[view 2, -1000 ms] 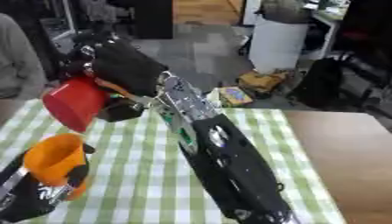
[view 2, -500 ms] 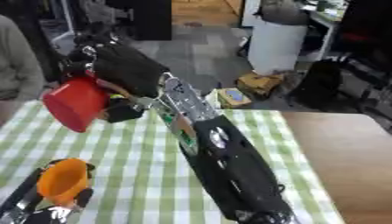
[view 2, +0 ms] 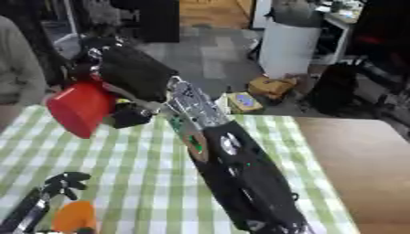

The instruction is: Pour the contents of one cup into another cup.

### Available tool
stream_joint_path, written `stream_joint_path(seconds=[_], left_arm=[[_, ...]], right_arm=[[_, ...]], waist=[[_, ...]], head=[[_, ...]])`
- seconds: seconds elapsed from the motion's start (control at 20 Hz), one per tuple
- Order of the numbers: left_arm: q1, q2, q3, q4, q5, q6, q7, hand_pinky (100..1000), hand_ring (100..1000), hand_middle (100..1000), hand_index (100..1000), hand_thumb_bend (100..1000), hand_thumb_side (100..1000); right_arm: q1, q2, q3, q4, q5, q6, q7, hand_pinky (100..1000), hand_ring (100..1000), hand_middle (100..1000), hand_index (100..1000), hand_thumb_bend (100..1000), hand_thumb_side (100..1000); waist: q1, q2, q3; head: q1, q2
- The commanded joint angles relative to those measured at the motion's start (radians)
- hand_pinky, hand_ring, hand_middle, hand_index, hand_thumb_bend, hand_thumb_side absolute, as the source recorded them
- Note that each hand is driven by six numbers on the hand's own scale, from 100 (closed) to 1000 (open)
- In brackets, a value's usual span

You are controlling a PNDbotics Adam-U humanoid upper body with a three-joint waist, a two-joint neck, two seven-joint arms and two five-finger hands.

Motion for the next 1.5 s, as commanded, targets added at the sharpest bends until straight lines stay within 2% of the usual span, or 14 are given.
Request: stream_joint_path(seconds=[0.05, 0.25, 0.55, 0.65, 0.95, 1.05, 1.15, 1.25, 1.35, 1.45, 1.5], left_arm=[[-0.004, 0.007, 0.022, -0.006, 0.005, -0.004, 0.011, 607, 748, 836, 927, 962, 861], [0.013, 0.012, 0.029, -0.037, 0.060, 0.002, -0.003, 610, 751, 847, 939, 953, 927], [0.054, 0.020, 0.029, -0.108, 0.123, 0.010, -0.046, 612, 753, 854, 944, 890, 934], [0.066, 0.020, 0.032, -0.128, 0.143, 0.017, -0.052, 610, 753, 856, 945, 873, 934], [0.092, 0.031, 0.056, -0.185, 0.215, 0.045, -0.050, 606, 751, 859, 943, 870, 961], [0.096, 0.036, 0.063, -0.200, 0.243, 0.054, -0.048, 606, 751, 860, 943, 875, 989], [0.096, 0.038, 0.071, -0.210, 0.268, 0.064, -0.044, 604, 751, 861, 943, 872, 1000], [0.092, 0.038, 0.077, -0.216, 0.295, 0.075, -0.037, 603, 750, 861, 942, 870, 1000], [0.085, 0.042, 0.079, -0.222, 0.317, 0.082, -0.032, 604, 750, 861, 940, 830, 1000], [0.080, 0.047, 0.081, -0.226, 0.331, 0.088, -0.030, 605, 751, 862, 940, 794, 1000], [0.078, 0.048, 0.082, -0.227, 0.335, 0.091, -0.030, 605, 751, 862, 940, 763, 1000]], right_arm=[[-0.012, -0.016, -0.019, -0.009, -0.026, 0.013, -0.004, 854, 603, 201, 571, 100, 100], [0.016, -0.018, -0.059, 0.033, -0.117, 0.059, -0.003, 831, 550, 180, 564, 100, 100], [0.083, -0.038, -0.143, 0.128, -0.373, 0.173, 0.039, 796, 501, 176, 567, 100, 100], [0.108, -0.046, -0.171, 0.156, -0.431, 0.212, 0.047, 786, 494, 184, 571, 100, 100], [0.197, -0.057, -0.262, 0.297, -0.494, 0.333, -0.012, 734, 467, 173, 557, 100, 135], [0.217, -0.056, -0.266, 0.346, -0.497, 0.350, -0.035, 722, 467, 170, 555, 100, 134], [0.230, -0.048, -0.235, 0.372, -0.447, 0.328, -0.030, 722, 483, 188, 565, 100, 139], [0.245, -0.030, -0.204, 0.378, -0.406, 0.275, -0.001, 729, 500, 209, 580, 100, 175], [0.257, -0.015, -0.173, 0.362, -0.397, 0.212, 0.040, 751, 530, 257, 612, 100, 291], [0.266, -0.007, -0.145, 0.333, -0.414, 0.155, 0.086, 785, 580, 359, 661, 339, 445], [0.270, -0.006, -0.133, 0.319, -0.429, 0.134, 0.109, 819, 634, 467, 740, 528, 542]], waist=[[0.007, -0.017, 0.001], [0.009, -0.016, -0.001], [0.013, -0.012, -0.006], [0.016, -0.011, -0.005], [0.027, -0.010, 0.003], [0.029, -0.010, 0.005], [0.028, -0.009, 0.006], [0.028, -0.008, 0.006], [0.028, -0.008, 0.006], [0.028, -0.008, 0.005], [0.027, -0.008, 0.005]], head=[[-0.001, -0.012], [0.001, -0.013], [0.007, -0.014], [0.007, -0.014], [0.003, -0.009], [0.003, -0.007], [0.002, -0.006], [0.002, -0.006], [0.003, -0.005], [0.002, -0.006], [0.002, -0.006]])
